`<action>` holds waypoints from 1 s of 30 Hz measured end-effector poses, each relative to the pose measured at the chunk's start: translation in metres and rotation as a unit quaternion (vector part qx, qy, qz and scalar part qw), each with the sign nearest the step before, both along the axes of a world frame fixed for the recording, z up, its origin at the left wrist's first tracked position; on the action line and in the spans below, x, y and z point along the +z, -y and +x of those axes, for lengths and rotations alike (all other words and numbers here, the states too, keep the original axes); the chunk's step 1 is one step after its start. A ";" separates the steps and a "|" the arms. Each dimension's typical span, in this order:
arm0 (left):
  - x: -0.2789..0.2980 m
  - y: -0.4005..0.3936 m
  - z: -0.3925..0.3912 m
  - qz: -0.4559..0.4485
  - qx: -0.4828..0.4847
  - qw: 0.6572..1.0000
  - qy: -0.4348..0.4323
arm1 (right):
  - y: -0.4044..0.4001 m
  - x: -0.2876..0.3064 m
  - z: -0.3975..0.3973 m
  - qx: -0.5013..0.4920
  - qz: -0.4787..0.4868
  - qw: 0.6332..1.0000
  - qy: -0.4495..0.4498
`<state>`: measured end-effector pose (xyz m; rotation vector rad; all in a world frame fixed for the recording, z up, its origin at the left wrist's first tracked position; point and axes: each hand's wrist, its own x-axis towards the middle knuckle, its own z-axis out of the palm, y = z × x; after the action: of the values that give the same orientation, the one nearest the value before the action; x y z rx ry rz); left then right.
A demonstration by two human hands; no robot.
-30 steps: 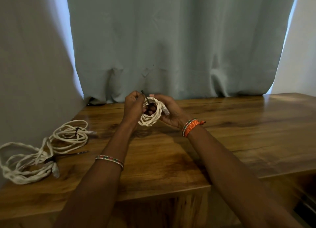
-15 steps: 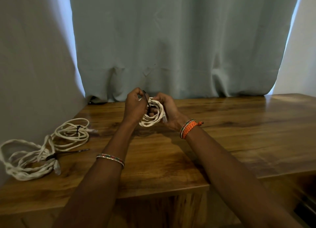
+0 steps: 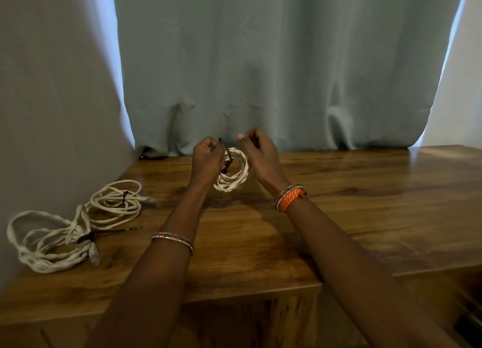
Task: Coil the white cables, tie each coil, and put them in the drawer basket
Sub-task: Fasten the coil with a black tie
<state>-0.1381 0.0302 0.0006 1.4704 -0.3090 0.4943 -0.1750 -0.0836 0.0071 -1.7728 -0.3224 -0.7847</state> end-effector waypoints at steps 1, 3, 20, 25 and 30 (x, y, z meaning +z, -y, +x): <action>0.000 0.000 0.000 -0.006 0.011 1.000 0.000 | 0.000 0.002 -0.003 -0.028 -0.029 0.998 0.053; 0.000 -0.001 0.000 -0.019 0.049 0.999 0.006 | -0.002 0.004 -0.007 -0.077 -0.114 0.984 0.114; 0.005 -0.007 -0.011 -0.015 0.192 0.979 0.070 | -0.025 -0.004 -0.011 -0.084 -0.258 0.961 -0.060; 0.000 -0.004 -0.005 0.016 0.193 0.977 0.093 | -0.027 -0.009 -0.008 -0.084 -0.166 0.979 -0.082; 0.000 -0.008 -0.004 -0.002 0.234 0.970 0.065 | -0.035 -0.007 -0.015 -0.141 -0.134 0.980 -0.037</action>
<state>-0.1423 0.0385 0.0010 1.5117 -0.0576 0.9730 -0.1898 -0.0483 0.0001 -2.1271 -0.1307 -0.9036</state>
